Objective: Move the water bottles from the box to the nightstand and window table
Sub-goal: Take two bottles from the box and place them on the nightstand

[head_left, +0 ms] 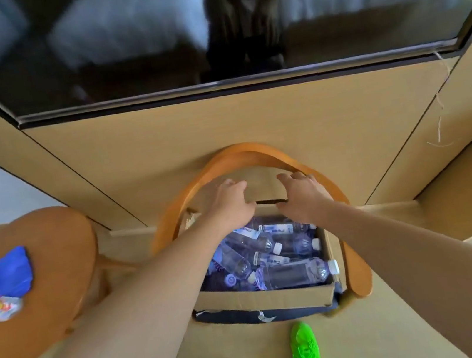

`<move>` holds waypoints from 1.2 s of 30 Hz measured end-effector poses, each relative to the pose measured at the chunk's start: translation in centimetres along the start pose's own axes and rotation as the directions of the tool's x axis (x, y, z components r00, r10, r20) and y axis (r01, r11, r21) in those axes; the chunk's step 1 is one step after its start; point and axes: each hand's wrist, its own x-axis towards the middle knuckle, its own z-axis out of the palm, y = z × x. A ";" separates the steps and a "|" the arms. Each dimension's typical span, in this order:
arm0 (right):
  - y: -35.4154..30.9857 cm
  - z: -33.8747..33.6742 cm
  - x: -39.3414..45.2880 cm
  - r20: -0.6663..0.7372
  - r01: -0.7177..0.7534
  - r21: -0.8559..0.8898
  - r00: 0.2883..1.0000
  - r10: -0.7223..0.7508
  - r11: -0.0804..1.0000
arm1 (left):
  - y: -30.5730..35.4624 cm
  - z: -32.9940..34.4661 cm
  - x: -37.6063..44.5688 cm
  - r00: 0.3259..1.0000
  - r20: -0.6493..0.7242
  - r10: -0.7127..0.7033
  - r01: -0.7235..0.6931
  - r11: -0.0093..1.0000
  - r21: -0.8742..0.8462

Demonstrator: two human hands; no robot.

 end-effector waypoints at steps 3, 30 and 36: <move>0.9 3.4 1.9 0.097 -0.021 0.005 0.995 0.020 1.000 | -1.5 3.3 1.8 0.998 0.061 -0.021 0.019 0.999 0.043; 2.1 20.0 0.9 0.492 0.042 -0.245 0.866 0.087 0.969 | -9.7 16.6 10.7 0.907 0.287 0.307 -0.398 0.848 0.350; 1.7 18.8 1.2 0.485 0.027 -0.243 0.869 0.097 0.970 | -9.5 14.9 10.5 0.890 0.326 0.317 -0.410 0.871 0.271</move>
